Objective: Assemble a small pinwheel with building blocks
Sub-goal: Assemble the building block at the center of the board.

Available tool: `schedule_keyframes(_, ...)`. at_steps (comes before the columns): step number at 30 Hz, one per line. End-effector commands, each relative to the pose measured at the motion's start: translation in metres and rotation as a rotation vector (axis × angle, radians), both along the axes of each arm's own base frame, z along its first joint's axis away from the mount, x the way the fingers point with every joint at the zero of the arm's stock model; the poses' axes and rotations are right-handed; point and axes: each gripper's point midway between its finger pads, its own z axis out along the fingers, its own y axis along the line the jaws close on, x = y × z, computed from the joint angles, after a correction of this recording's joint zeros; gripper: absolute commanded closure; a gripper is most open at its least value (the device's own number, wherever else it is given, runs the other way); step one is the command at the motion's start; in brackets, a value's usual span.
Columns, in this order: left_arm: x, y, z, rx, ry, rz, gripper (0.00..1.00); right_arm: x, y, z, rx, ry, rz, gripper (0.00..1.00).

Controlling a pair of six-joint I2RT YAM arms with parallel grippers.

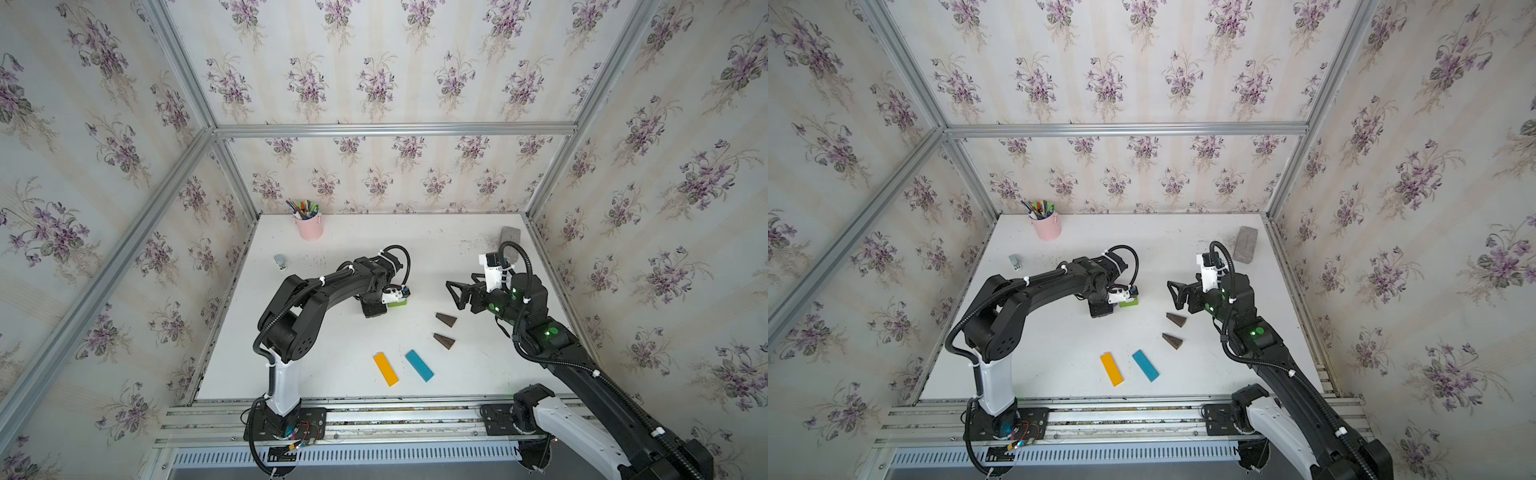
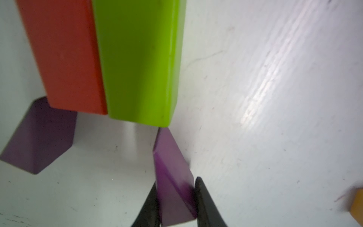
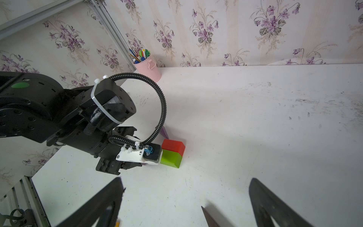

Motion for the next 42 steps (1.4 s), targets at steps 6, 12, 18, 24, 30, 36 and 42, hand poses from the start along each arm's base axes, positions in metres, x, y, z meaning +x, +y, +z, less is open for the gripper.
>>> schedule_keyframes(6, -0.002, 0.003, 0.0, 0.025, 0.02, -0.017, 0.8, 0.0, 0.0, 0.006, 0.011, -0.026, 0.003, 0.0)
schedule_keyframes(12, -0.003, 0.004, -0.001, 0.038, 0.029, -0.025, 0.8, -0.001, 0.0, 0.005, 0.012, -0.025, 0.002, 0.0)
schedule_keyframes(18, -0.002, 0.003, -0.003, 0.036, 0.036, -0.027, 0.8, -0.001, 0.0, 0.006, 0.013, -0.026, 0.003, 0.0)
schedule_keyframes(24, -0.002, 0.0, -0.006, 0.029, 0.045, -0.024, 0.8, -0.001, 0.0, 0.006, 0.012, -0.027, 0.003, 0.0)
schedule_keyframes(30, -0.001, -0.001, -0.004, 0.023, 0.038, -0.022, 0.79, -0.001, 0.0, 0.006, 0.013, -0.026, 0.005, 0.0)
schedule_keyframes(36, 0.002, -0.003, -0.005, 0.023, 0.038, -0.026, 0.79, -0.002, -0.001, 0.007, 0.012, -0.029, 0.002, 0.0)
schedule_keyframes(42, 0.001, -0.003, -0.004, 0.021, 0.038, -0.029, 0.77, -0.002, -0.001, 0.008, 0.013, -0.034, 0.001, 0.0)
